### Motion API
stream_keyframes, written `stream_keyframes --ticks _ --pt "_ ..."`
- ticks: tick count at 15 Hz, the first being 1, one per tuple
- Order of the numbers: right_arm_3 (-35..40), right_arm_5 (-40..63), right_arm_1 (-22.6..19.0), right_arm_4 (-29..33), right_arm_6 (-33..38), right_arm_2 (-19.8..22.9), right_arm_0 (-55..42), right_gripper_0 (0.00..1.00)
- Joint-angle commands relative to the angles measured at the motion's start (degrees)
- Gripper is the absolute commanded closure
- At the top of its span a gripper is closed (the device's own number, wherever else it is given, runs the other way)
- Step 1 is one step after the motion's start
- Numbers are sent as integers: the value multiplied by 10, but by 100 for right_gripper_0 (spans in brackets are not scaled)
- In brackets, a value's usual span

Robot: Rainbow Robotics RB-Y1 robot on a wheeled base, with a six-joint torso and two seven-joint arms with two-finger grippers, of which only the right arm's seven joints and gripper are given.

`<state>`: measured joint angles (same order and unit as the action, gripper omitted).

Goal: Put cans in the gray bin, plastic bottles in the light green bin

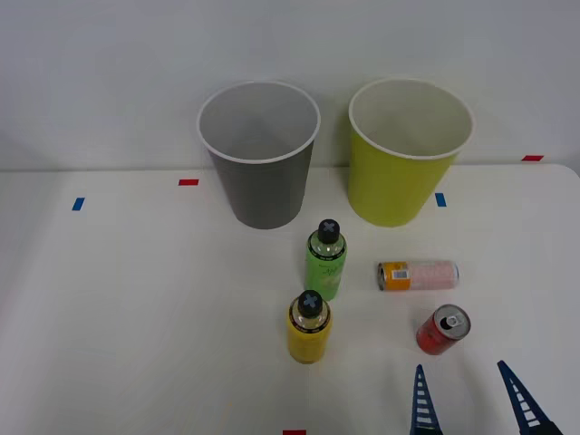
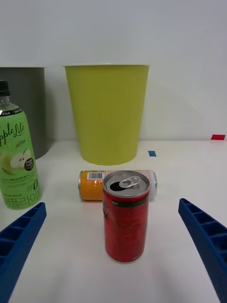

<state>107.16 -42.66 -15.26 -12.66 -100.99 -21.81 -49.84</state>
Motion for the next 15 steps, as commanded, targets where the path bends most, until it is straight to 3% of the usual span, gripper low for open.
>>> stream_keyframes --ticks 1,3,9,11,15 --pt "0 1 -17 -29 -14 -10 13 0" --pt "0 1 -27 -85 -49 -23 22 0" --pt "0 5 -45 -236 -254 -43 54 0" --pt "0 5 -57 -291 -291 -60 67 0" --pt "0 6 -60 -308 -308 -75 87 0"
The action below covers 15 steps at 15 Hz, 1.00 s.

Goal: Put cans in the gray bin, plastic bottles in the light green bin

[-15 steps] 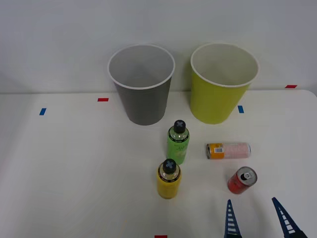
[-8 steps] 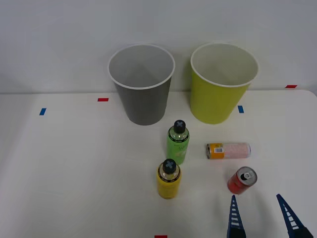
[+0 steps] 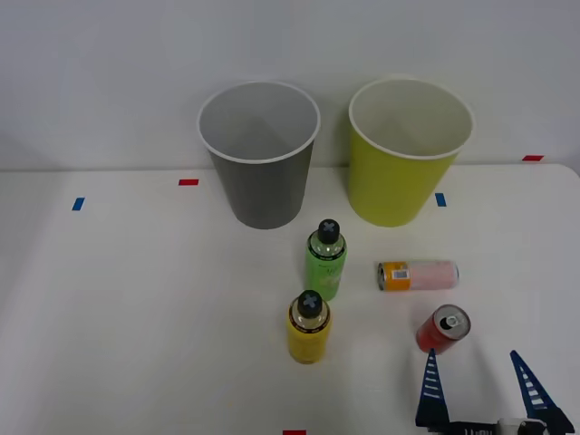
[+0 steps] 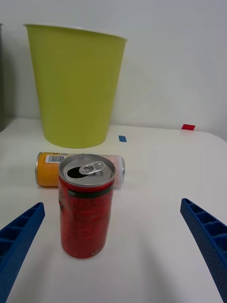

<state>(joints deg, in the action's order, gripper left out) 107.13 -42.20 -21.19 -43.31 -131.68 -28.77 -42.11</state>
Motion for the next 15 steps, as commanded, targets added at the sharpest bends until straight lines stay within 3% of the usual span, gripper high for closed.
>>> stream_keyframes --ticks 1,6,8,15 --pt "0 1 -1 -12 -2 -8 14 0" --pt "-4 0 -16 -74 -7 -21 43 0" --pt "-45 -14 -14 -76 -3 -23 72 0" --pt "-49 6 -25 -112 -5 -30 117 0"
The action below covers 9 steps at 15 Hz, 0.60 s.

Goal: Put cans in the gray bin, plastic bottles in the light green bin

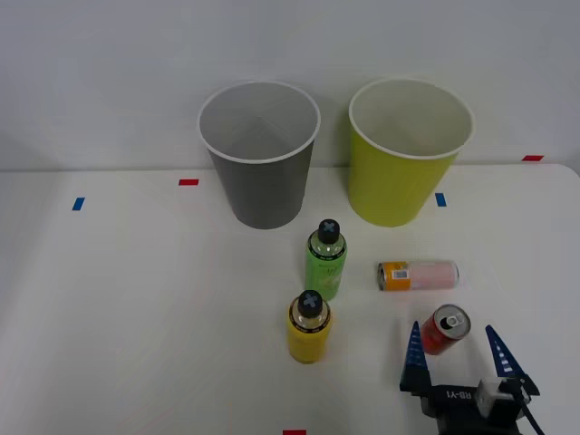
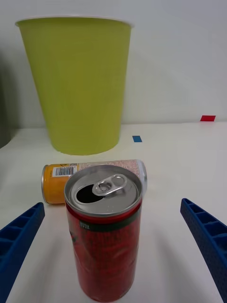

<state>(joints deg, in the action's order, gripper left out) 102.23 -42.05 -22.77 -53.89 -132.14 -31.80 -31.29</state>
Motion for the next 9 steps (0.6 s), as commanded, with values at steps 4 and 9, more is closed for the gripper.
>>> stream_keyframes --ticks 4,9 --pt "0 5 -26 -54 -12 -18 30 0" --pt "0 19 -33 -63 -28 -18 49 0"
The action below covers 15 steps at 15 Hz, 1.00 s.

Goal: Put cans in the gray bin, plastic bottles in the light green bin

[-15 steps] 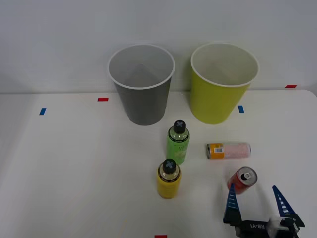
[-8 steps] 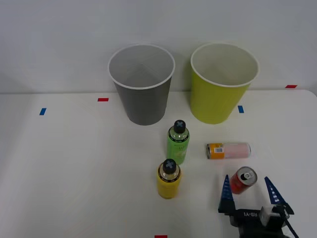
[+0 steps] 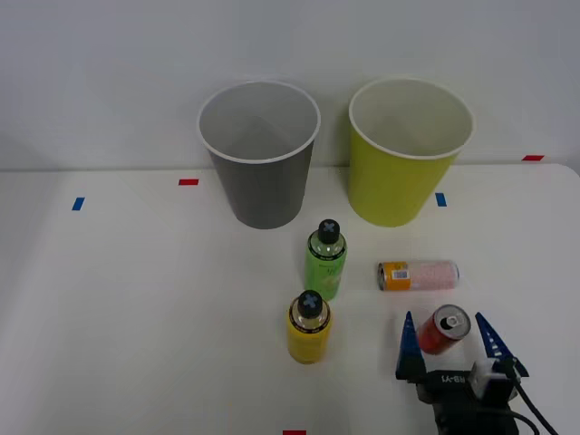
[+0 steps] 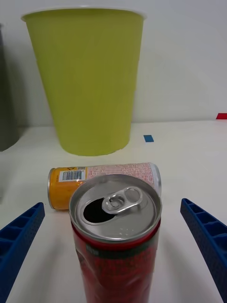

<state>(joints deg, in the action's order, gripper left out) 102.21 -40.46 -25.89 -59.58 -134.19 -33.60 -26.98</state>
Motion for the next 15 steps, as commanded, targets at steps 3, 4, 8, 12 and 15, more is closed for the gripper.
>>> stream_keyframes --ticks 3,4,8,12,15 --pt "0 4 -2 -19 -15 1 9 0" --pt "0 3 -2 -26 -20 2 11 0" --pt "0 4 -4 -34 -35 2 13 0" --pt "0 5 -4 -36 -47 1 15 0" --pt "0 5 -5 -35 -60 1 16 31"
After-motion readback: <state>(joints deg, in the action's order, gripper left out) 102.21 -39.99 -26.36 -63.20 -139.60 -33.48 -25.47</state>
